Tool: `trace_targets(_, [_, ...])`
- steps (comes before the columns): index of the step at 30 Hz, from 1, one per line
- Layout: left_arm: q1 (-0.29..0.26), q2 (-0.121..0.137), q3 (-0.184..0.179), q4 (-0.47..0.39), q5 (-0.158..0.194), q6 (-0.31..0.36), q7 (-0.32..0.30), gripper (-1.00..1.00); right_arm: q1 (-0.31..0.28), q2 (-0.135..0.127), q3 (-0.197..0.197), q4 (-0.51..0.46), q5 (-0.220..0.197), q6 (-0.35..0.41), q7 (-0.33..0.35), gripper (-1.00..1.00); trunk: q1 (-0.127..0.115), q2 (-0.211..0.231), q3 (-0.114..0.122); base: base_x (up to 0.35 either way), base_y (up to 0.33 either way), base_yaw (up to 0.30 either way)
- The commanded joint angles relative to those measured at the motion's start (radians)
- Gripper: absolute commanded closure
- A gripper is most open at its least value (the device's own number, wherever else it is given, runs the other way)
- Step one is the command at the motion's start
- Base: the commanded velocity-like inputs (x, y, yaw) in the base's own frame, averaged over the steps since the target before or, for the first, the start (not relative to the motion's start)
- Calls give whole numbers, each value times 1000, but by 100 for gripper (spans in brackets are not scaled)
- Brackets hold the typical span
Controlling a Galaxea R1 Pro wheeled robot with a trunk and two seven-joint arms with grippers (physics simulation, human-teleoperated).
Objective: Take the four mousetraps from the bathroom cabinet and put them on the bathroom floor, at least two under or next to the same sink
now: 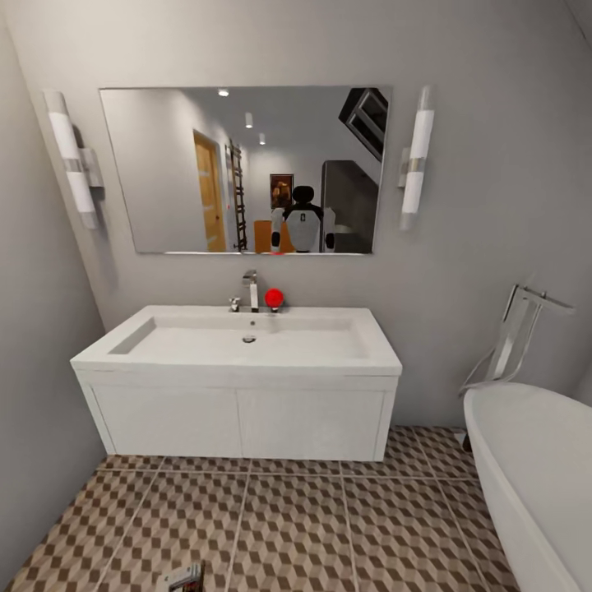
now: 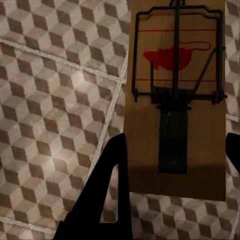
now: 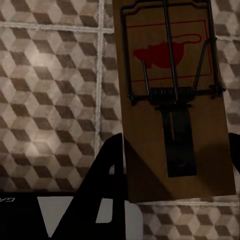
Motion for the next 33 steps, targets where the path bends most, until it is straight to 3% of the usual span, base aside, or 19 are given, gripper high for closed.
trace_targets(1, [0,0,-7,0,12,-13,4,100,-2,-2,-9,3,7,-2,0,100,0,-1,-1,34,0,0])
trace_targets(5, [0,-2,-5,2,16,-36,19,100,-2,3,-5,0,14,7,-11,100,0,-1,-1,12,0,0])
trace_targets(10, [0,-3,-3,-5,16,-47,112,100,-2,24,-5,-38,11,22,-19,100,0,-1,-1,3,0,0])
trace_targets(13, [0,-9,-6,-37,9,-88,186,100,-2,72,-5,-172,10,115,-27,100,0,-1,-1,0,0,0])
trace_targets(18, [-1,-13,-13,-119,-1,-100,210,100,-2,103,-5,-336,10,248,-40,100,0,-1,-1,0,0,0])
trace_targets(20, [-2,-14,-21,-223,-35,-53,215,100,-1,124,-3,-408,16,335,-46,100,0,-1,-1,0,0,0])
trace_targets(22, [-2,-14,-23,-285,-59,-2,217,100,0,139,-2,-430,20,369,-53,100,0,-1,-1,0,0,0])
trace_targets(25, [-3,-10,-25,-444,-112,176,213,100,-2,164,-1,-459,20,419,-80,100,0,-1,-1,0,0,0])
trace_targets(27, [-5,-7,-25,-524,-127,270,211,100,-9,170,-2,-465,17,433,-102,100,0,-1,-1,0,0,0])
trace_targets(29, [-6,-6,-25,-574,-136,328,210,100,-29,173,-2,-469,15,445,-124,100,0,-1,-1,0,0,0])
trace_targets(33, [-9,-6,-25,-599,-138,378,209,100,-82,176,-4,-460,10,452,-154,100,0,-1,-1,0,0,0])
